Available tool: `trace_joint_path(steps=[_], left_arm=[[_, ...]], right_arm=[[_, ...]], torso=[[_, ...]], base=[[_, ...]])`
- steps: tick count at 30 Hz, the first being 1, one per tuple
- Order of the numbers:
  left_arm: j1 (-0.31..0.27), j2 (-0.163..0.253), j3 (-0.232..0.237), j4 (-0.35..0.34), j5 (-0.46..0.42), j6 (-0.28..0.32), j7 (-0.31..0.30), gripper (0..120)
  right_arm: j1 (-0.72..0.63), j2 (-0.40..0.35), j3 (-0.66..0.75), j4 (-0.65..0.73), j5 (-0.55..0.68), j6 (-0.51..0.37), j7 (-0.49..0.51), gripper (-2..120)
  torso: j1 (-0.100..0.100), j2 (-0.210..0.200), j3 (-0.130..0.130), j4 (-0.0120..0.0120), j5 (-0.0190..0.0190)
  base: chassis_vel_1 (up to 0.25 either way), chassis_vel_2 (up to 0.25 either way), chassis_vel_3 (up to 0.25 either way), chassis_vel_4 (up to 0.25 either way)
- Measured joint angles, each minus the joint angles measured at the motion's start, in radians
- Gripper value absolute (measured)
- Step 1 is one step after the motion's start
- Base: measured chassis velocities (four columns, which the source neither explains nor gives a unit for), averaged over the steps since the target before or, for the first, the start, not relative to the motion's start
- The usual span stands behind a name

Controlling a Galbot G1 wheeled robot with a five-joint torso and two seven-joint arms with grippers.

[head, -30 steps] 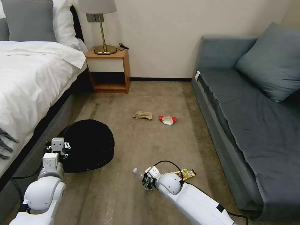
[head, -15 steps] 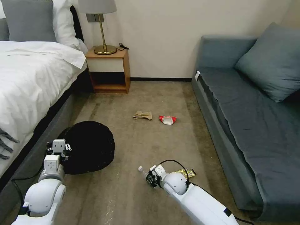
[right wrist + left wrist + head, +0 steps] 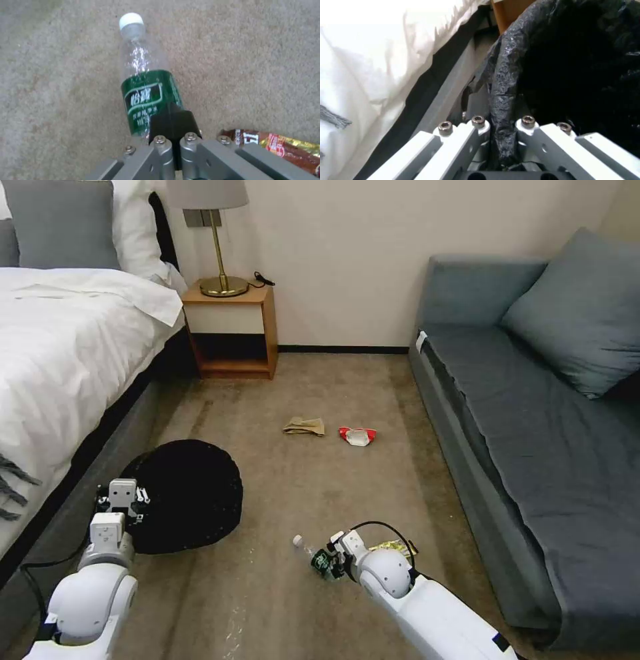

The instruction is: Pick up the trash bin, then pick up the garbage on the floor and place it into the trash bin.

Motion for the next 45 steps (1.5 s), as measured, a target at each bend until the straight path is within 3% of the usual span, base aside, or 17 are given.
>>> trace_joint_path(steps=[10, 14, 24, 27, 37, 42, 45], left_arm=[[0.002, 0.006, -0.01, 0.01, -0.002, -0.001, 0.001, 3], [0.003, 0.011, -0.01, 0.01, -0.002, -0.001, 0.001, 3], [0.006, 0.01, -0.006, -0.002, 0.004, 0.003, 0.002, 3], [0.009, 0.008, -0.003, -0.003, 0.011, 0.003, 0.003, 3], [0.008, 0.0, 0.006, -0.006, 0.024, 0.003, 0.008, 3], [0.008, 0.002, 0.014, -0.005, 0.032, 0.004, 0.013, 3], [0.002, 0.003, 0.021, -0.005, 0.037, 0.006, 0.017, 3]], right_arm=[[0.012, -0.012, -0.015, 0.025, 0.015, 0.0, 0.0, 3], [0.025, -0.005, -0.031, 0.01, 0.013, 0.0, -0.001, 22], [0.043, 0.012, -0.05, -0.029, -0.005, 0.0, -0.005, 51], [0.045, 0.021, -0.056, -0.046, -0.017, 0.0, -0.009, 68], [0.058, 0.049, -0.071, -0.105, -0.061, 0.004, -0.022, 99], [0.058, 0.056, -0.071, -0.125, -0.088, 0.016, -0.036, 96], [0.057, 0.064, -0.063, -0.152, -0.111, 0.022, -0.061, 83]], torso=[[0.0, 0.0, 0.0, 0.0, -0.0001], [0.0, 0.0, 0.0, 0.0, -0.0001], [0.0, 0.0, 0.0, 0.0, -0.0001], [0.0, 0.0, 0.0, 0.0, -0.0001], [0.0, 0.0, 0.0, 0.0, -0.0001], [0.0, 0.0, 0.0, 0.0, -0.0001], [0.0, 0.0, 0.0, 0.0, -0.0001]], base=[[0.0, 0.0, 0.0, 0.0], [0.0, 0.0, 0.0, 0.0], [0.0, 0.0, 0.0, 0.0], [0.0, 0.0, 0.0, 0.0], [0.0, 0.0, 0.0, 0.0], [0.0, 0.0, 0.0, 0.0], [0.0, 0.0, 0.0, 0.0]])
